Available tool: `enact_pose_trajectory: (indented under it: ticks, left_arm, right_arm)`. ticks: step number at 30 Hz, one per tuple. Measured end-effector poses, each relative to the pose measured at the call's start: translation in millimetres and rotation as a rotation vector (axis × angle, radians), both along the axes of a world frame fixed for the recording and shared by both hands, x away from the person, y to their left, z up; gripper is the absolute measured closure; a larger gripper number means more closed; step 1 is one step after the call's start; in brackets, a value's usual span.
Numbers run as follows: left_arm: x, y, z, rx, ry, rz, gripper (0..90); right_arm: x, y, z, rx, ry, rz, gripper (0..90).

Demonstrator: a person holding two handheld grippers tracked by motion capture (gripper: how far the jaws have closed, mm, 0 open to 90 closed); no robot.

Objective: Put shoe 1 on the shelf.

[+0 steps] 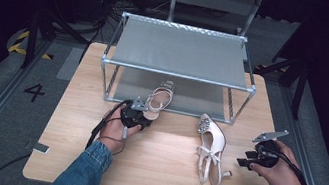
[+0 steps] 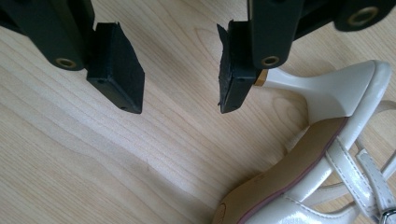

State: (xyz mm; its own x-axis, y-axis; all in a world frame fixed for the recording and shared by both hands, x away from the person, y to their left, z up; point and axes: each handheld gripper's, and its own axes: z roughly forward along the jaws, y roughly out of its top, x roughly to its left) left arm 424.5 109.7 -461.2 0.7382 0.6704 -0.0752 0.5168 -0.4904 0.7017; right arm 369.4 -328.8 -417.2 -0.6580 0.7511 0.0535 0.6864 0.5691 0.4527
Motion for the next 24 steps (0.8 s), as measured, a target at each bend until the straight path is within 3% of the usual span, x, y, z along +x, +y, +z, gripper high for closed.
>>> enact_pose_trajectory:
  ticks: [9,13,15,24]
  left_arm:
    - [3.9,-11.9,13.4,-0.025,0.036,0.012,79.7]
    - [9.4,-21.7,19.1,-0.031,0.028,0.001,79.8]
    - [13.6,-26.6,23.6,-0.02,0.018,0.01,79.9]
    - [36.0,-39.2,29.4,-0.048,-0.013,0.049,80.1]
  right_arm:
    - [0.9,-1.5,-0.2,-0.003,0.001,-0.007,51.5]
    - [2.1,-1.1,-1.8,-0.005,0.005,-0.005,51.5]
    - [2.1,-0.7,-2.1,-0.003,0.009,-0.004,51.5]
    - [1.9,-3.3,-2.7,-0.002,0.007,-0.006,51.5]
